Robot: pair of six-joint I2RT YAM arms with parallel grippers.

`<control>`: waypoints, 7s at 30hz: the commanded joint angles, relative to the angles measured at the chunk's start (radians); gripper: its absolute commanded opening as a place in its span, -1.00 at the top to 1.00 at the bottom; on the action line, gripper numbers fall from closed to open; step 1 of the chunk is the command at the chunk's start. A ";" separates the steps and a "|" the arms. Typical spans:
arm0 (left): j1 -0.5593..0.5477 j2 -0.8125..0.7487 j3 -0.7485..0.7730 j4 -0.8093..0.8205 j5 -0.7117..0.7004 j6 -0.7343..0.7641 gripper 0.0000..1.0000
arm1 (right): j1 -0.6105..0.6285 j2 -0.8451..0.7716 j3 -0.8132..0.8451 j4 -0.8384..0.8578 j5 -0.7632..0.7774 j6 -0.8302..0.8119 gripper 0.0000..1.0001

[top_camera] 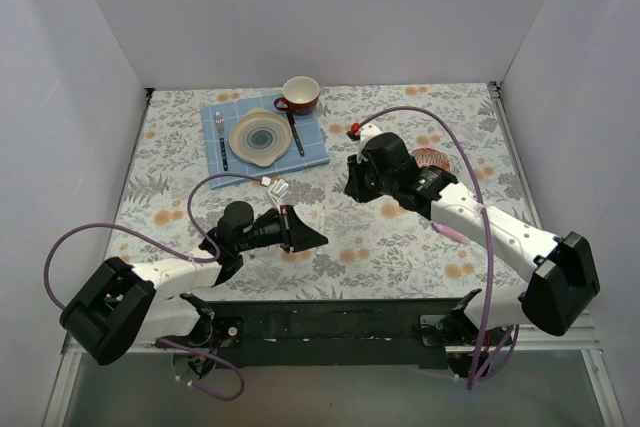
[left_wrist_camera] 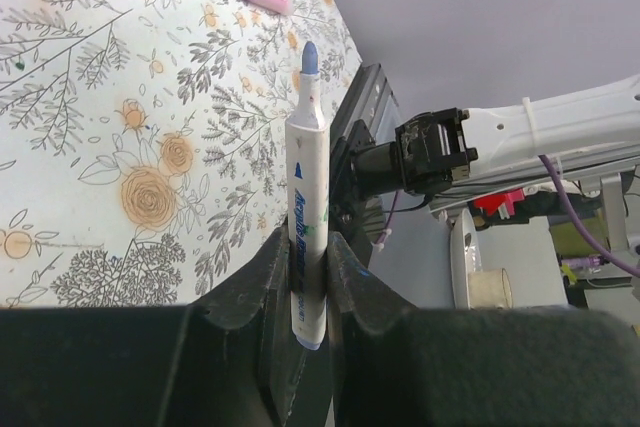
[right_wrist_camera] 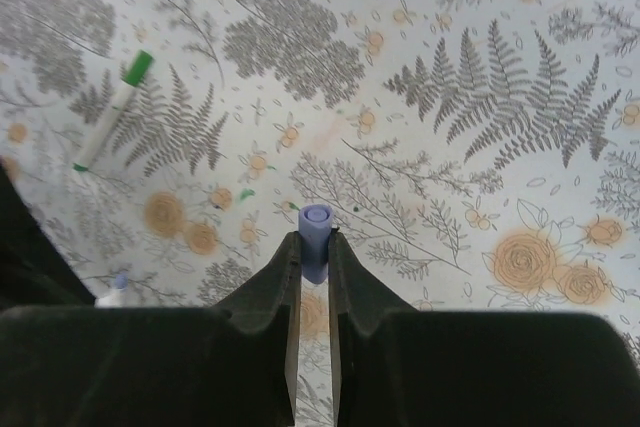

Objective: Insert the pens into the pen caps

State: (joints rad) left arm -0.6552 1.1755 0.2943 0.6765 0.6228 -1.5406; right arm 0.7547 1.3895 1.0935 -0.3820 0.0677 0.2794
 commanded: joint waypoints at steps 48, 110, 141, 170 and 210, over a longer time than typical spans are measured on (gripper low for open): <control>-0.007 0.033 0.040 0.310 0.132 -0.015 1.00 | 0.003 -0.320 -0.291 0.592 -0.368 0.253 0.97; -0.007 -0.231 0.238 -0.015 0.184 0.316 1.00 | 0.055 -0.403 -0.116 0.733 -0.465 0.224 -0.43; -0.007 -0.211 0.229 0.031 0.207 0.281 1.00 | 0.055 -0.330 -0.182 0.885 -0.565 0.313 -0.26; -0.003 -0.154 0.391 -0.097 0.052 0.293 1.00 | 0.136 -0.351 -0.323 0.709 -0.499 0.184 0.97; 0.097 -0.025 0.525 -0.058 0.097 0.355 1.00 | 0.235 -0.336 -0.678 1.084 -0.668 0.500 0.97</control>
State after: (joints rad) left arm -0.6453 1.1542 0.6613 0.4019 1.0477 -1.1809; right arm 0.8604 0.9974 0.5251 0.8467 -0.2909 0.6369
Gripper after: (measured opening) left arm 0.144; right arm 0.120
